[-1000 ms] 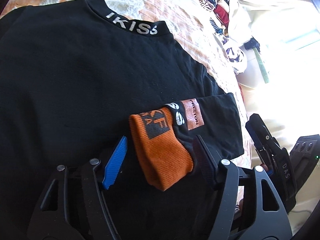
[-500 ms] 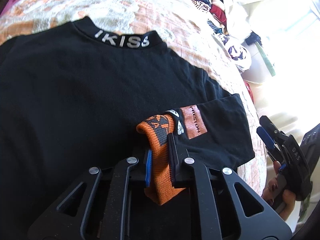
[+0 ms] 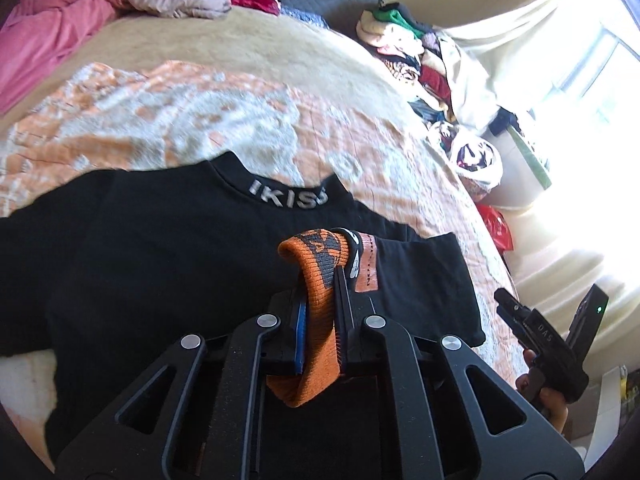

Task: Fold small clothes
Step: 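Carry the sleeve with the left tool across the shirt body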

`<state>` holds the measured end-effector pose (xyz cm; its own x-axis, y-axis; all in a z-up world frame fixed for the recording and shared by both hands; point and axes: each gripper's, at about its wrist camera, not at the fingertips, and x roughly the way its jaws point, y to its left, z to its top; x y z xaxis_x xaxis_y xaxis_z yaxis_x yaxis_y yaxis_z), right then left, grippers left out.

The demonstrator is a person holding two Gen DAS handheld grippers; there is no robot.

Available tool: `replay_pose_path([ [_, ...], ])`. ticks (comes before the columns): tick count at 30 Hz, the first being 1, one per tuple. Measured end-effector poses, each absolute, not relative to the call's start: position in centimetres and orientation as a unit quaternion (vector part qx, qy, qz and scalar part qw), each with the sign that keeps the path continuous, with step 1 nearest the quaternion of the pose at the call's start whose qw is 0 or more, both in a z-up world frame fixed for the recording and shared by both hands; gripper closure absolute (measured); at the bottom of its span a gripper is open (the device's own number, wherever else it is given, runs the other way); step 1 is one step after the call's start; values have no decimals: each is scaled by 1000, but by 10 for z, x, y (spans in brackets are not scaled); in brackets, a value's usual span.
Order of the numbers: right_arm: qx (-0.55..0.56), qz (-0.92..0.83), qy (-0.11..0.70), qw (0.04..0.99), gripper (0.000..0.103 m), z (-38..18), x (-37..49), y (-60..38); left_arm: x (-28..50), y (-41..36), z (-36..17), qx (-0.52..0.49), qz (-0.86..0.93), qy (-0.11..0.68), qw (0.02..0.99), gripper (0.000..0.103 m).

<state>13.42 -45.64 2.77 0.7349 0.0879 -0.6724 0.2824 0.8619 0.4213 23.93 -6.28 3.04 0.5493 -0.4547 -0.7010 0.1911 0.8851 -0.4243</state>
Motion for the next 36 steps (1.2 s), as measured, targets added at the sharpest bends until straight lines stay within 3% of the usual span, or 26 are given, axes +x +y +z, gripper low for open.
replay_pose_path([
  [17,199,-42,361,910,46,28,139,-421,228,1,31,-178,-150,428,873,98],
  [36,132,-9,371,919,46,24,145,-382,226,12,14,-174,-127,440,872,97],
])
